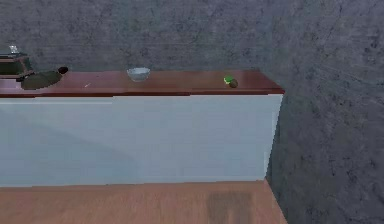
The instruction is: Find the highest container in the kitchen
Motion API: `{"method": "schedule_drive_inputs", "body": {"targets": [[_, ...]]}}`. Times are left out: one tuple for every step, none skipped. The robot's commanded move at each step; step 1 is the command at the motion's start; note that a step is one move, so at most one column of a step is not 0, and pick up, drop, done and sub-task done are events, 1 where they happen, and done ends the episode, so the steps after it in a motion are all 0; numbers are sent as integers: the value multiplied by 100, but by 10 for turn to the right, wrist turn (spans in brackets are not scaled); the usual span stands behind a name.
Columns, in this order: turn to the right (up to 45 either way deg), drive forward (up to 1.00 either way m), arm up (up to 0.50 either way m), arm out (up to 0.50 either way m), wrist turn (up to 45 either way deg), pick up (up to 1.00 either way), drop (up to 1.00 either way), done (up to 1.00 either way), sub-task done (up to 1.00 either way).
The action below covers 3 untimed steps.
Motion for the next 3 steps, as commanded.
{"method": "schedule_drive_inputs", "body": {"targets": [[0, 80, 0, 0, 0, 0, 0, 0, 0], [-240, 0, 0, 0, 0, 0, 0, 0, 0], [0, 0, 0, 0, 0, 0, 0, 100, 0]]}}
